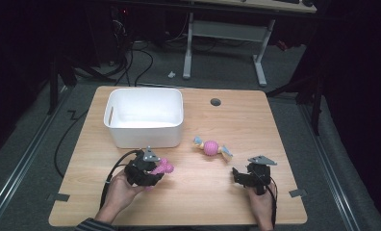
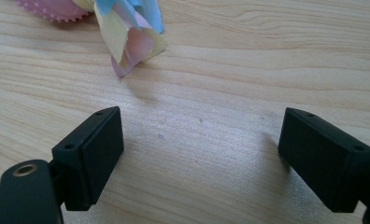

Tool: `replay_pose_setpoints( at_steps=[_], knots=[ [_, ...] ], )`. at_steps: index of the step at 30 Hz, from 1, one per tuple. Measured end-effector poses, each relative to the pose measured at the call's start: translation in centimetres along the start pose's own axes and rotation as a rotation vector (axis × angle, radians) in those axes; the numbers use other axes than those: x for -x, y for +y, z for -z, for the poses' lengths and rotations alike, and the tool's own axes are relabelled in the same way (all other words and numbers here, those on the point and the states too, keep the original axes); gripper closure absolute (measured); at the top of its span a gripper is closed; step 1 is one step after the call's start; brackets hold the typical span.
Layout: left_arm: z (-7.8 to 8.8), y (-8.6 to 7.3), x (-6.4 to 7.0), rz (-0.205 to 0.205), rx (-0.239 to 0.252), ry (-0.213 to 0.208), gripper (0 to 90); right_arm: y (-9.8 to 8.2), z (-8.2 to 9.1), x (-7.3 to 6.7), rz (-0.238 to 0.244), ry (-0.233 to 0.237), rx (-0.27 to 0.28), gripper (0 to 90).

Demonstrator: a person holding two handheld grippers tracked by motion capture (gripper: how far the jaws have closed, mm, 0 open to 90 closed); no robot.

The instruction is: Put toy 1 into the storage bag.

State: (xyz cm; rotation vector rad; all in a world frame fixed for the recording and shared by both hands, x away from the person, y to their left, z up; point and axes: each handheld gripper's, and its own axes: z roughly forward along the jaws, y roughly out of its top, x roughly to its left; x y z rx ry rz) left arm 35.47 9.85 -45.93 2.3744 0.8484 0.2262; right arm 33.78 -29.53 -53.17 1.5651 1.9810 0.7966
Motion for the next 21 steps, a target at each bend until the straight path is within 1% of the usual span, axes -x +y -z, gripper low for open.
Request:
replay_pose_setpoints(
  at_steps=[1, 2, 4, 9, 12, 13, 15, 16, 21],
  knots=[
    [0.0, 0.0, 0.0, 0.0, 0.0, 0.0, 58.7, 0.0, 0.0, 0.0, 0.0, 0.0, 0.0, 13.9],
    [0.7, 0.0, -0.3, 0.012, 0.01, 0.005, 58.7, 0.0, 0.0, 0.0, 0.0, 0.0, 0.0, 13.9],
    [1.2, 0.0, -0.6, 0.019, 0.019, 0.005, 58.7, 0.0, 0.0, 0.0, 0.0, 0.0, 0.0, 13.9],
    [1.9, 0.1, -0.9, 0.026, 0.021, 0.011, 58.8, 0.0, 0.0, 0.0, -0.001, -0.001, 0.0, 13.9],
    [2.7, 0.4, -1.2, 0.036, 0.026, 0.016, 58.7, 0.0, 0.0, 0.0, -0.002, -0.001, 0.002, 14.0],
    [2.7, 0.4, -1.2, 0.036, 0.026, 0.016, 58.7, 0.0, 0.0, 0.0, -0.002, -0.001, 0.002, 14.0],
    [3.4, 0.7, -1.3, 0.028, 0.02, 0.03, 58.7, 0.0, 0.0, 0.0, -0.003, -0.003, 0.002, 14.0],
    [3.4, 0.7, -1.3, 0.028, 0.02, 0.03, 58.7, 0.0, 0.0, 0.0, -0.003, -0.003, 0.002, 14.0],
    [4.8, 1.5, -1.6, 0.03, 0.031, 0.029, 58.7, 0.0, 0.0, -0.1, -0.009, -0.004, 0.0, 14.0]
  ],
)
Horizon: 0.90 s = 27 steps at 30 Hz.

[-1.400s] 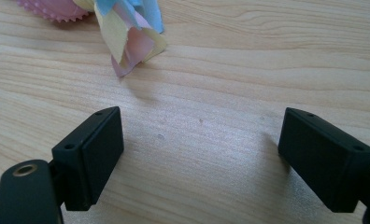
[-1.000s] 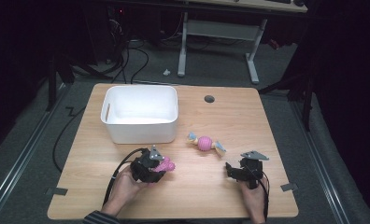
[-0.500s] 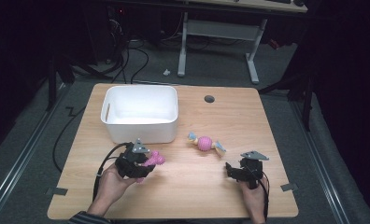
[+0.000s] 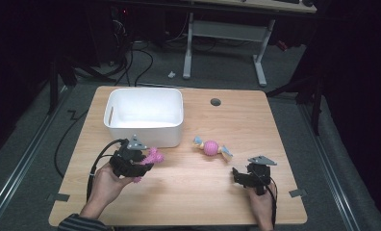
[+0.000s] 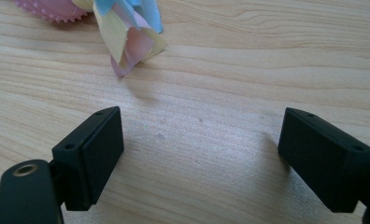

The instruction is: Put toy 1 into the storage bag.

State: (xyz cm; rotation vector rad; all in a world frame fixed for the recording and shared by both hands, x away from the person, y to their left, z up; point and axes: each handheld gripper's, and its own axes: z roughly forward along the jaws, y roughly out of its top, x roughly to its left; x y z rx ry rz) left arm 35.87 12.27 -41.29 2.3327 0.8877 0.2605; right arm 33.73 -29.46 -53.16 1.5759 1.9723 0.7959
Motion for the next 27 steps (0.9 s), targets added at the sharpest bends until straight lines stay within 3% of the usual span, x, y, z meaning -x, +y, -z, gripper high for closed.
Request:
replay_pose_setpoints(
  at_steps=[12, 27],
  knots=[
    [1.7, 1.6, -0.7, 0.015, 0.025, 0.003, 58.7, 0.0, 0.0, 0.0, 0.006, 0.0, 0.004, 14.0],
    [4.6, 3.8, -1.3, 0.017, 0.031, 0.049, 58.7, -0.1, 0.0, -0.1, 0.002, -0.001, 0.001, 13.9]
  ],
)
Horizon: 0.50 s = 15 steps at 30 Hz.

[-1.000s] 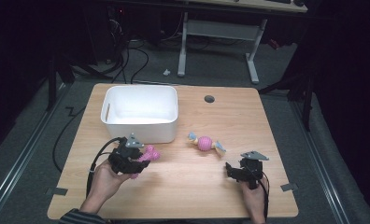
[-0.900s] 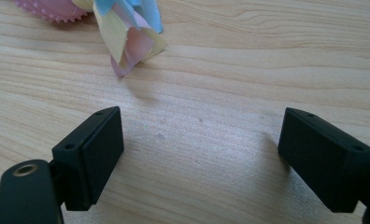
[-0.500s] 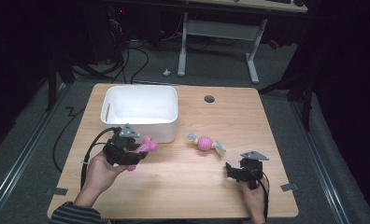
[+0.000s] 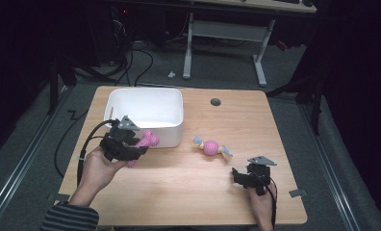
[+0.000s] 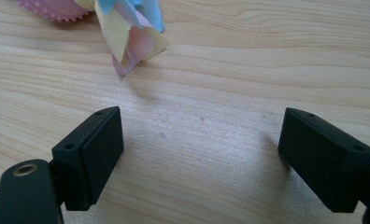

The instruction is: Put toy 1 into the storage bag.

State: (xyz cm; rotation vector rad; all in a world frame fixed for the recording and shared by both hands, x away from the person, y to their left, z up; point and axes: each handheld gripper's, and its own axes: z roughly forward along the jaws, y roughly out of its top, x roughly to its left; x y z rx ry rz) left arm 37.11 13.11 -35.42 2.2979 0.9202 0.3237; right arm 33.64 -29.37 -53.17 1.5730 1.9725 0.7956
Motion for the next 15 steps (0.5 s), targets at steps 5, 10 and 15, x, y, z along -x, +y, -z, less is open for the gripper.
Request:
replay_pose_setpoints(
  at_steps=[5, 10, 15],
  knots=[
    [0.4, 0.8, -0.6, 0.013, 0.016, -0.003, 58.7, 0.0, 0.0, 0.0, -0.001, 0.0, 0.0, 14.0],
    [0.5, 1.5, -1.2, 0.017, 0.023, -0.004, 58.7, 0.0, 0.0, 0.0, 0.005, 0.002, 0.0, 13.9],
    [0.5, 2.5, -2.1, 0.03, 0.032, -0.011, 58.7, 0.0, 0.1, -0.1, 0.016, 0.012, -0.001, 13.9]
  ],
)
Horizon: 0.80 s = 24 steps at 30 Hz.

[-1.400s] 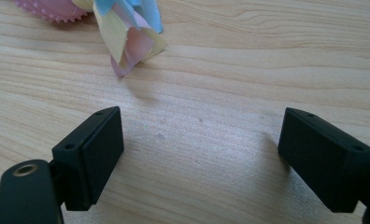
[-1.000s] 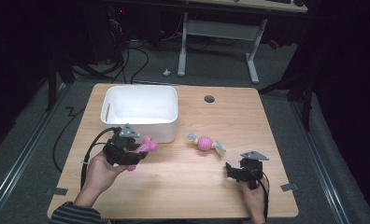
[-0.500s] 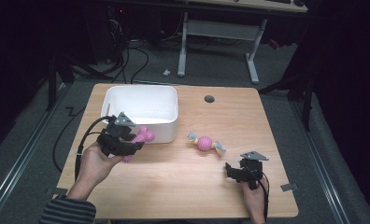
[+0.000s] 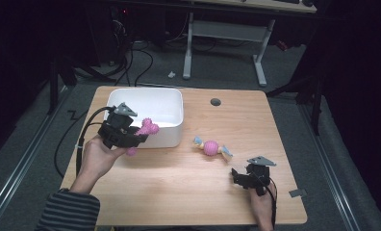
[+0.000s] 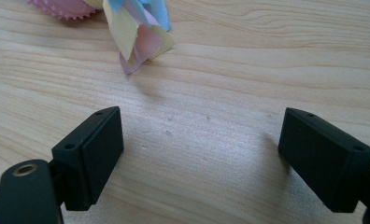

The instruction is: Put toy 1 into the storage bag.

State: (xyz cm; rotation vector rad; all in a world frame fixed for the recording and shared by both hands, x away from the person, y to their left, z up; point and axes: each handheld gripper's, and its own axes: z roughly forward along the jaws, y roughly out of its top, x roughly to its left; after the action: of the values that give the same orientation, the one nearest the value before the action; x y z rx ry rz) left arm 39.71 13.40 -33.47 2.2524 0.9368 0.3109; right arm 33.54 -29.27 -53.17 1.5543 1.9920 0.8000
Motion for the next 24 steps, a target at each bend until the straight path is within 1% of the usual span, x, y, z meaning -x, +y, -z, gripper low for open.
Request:
replay_pose_setpoints(
  at_steps=[1, 3, 4, 5, 11, 14, 17, 19, 22, 23, 24],
  knots=[
    [0.0, 0.0, 0.0, 0.0, 0.0, 0.0, 58.7, 0.0, 0.0, 0.0, 0.0, 0.0, 0.0, 13.9],
    [-0.2, 0.6, -0.4, 0.002, -0.008, 0.007, 58.7, 0.0, 0.0, 0.0, 0.0, 0.001, 0.0, 13.9],
    [-0.2, 0.6, -0.4, 0.002, -0.008, 0.007, 58.7, 0.0, 0.0, 0.0, 0.0, 0.001, 0.0, 13.9],
    [-0.4, 1.0, -0.7, 0.004, -0.011, 0.011, 58.7, 0.0, 0.0, 0.0, 0.0, 0.001, 0.0, 13.9],
    [-0.9, 2.0, -1.6, 0.003, -0.02, 0.026, 58.7, 0.0, 0.0, 0.0, 0.001, 0.001, 0.0, 13.9],
    [-1.0, 2.3, -1.8, 0.005, -0.02, 0.025, 58.7, 0.0, 0.0, 0.0, 0.001, 0.001, 0.0, 13.9],
    [-1.2, 2.7, -2.2, -0.001, -0.026, 0.032, 58.7, 0.0, 0.0, 0.0, 0.001, 0.001, 0.0, 13.9],
    [-1.4, 3.1, -2.6, -0.013, -0.025, 0.035, 58.7, 0.0, 0.0, 0.0, 0.001, 0.001, 0.0, 13.9],
    [-1.6, 3.4, -2.9, -0.01, -0.024, 0.045, 58.8, 0.0, 0.0, 0.0, 0.001, 0.002, -0.001, 13.9],
    [-1.8, 3.6, -3.3, -0.007, -0.032, 0.049, 58.7, 0.0, 0.0, 0.0, 0.001, 0.003, -0.001, 13.9],
    [-1.8, 3.6, -3.3, -0.007, -0.032, 0.049, 58.8, 0.0, 0.0, 0.0, 0.001, 0.003, -0.001, 13.9]
  ],
)
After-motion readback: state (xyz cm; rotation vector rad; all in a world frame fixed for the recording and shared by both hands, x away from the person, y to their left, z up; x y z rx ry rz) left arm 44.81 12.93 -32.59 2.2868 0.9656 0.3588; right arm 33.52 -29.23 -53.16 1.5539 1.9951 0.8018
